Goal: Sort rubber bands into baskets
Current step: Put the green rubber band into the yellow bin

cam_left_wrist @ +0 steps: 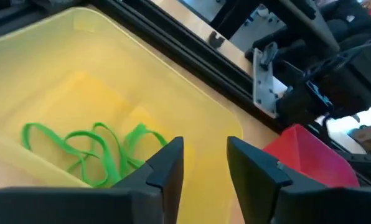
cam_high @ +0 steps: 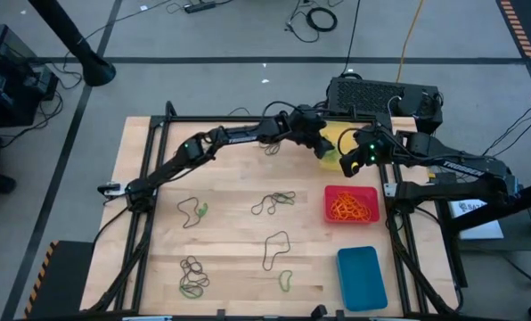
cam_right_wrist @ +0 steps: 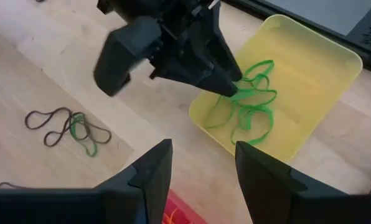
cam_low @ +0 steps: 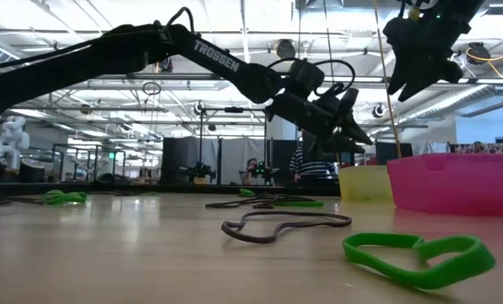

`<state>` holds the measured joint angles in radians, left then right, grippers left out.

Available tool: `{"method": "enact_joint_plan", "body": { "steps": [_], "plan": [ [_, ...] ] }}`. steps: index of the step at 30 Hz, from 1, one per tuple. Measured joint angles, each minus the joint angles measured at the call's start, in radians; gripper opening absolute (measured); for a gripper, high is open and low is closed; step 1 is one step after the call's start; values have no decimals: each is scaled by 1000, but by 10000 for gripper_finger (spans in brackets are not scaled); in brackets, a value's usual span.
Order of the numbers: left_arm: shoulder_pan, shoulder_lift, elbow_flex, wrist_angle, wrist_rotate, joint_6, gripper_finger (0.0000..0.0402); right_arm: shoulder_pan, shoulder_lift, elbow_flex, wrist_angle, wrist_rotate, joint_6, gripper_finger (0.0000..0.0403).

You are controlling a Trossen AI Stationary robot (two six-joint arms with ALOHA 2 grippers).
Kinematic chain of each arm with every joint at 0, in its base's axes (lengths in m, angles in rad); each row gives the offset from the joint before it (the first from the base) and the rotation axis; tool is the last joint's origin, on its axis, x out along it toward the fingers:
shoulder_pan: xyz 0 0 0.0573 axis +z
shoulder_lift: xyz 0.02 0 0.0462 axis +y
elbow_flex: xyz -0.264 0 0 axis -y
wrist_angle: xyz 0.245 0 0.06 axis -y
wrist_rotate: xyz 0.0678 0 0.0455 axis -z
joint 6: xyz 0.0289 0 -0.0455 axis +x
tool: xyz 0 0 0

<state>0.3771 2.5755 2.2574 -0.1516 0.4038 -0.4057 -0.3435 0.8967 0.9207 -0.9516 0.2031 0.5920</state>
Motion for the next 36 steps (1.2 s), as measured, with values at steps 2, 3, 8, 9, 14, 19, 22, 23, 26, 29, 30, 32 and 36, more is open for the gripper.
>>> {"method": "enact_joint_plan", "body": {
  "steps": [2,3,8,9,14,19,22,23,26,29,30,32,36],
  "plan": [
    [7,-11,0,-15,24,-1,132,0,0,0,2,0,-2,169],
    [13,-24,0,-41,31,-1,132,0,0,0,6,0,-2,169],
    [49,-102,0,-231,37,2,132,0,0,0,44,-17,-8,169],
    [57,-111,0,-284,37,3,132,0,0,0,59,-30,-11,169],
    [110,-161,0,-543,33,115,132,0,1,0,163,-54,-20,169],
    [146,-175,0,-835,-20,252,132,-2,14,0,266,-50,18,169],
    [158,-173,-1,-984,-84,346,132,-2,39,0,337,-49,33,169],
    [162,-174,-7,-1013,-108,376,132,-2,51,0,360,-49,39,169],
    [175,-173,-28,-1060,-156,435,132,-2,93,0,402,-52,74,169],
    [193,-172,-30,-1071,-171,441,132,-2,139,0,421,-52,120,169],
    [199,-174,-29,-1066,-182,440,132,-2,154,0,424,-53,138,169],
    [212,-174,-29,-1055,-230,440,132,-2,180,0,426,-68,164,169],
    [242,-174,-29,-1018,-278,447,132,5,215,0,428,-79,201,169]
  ]
}}
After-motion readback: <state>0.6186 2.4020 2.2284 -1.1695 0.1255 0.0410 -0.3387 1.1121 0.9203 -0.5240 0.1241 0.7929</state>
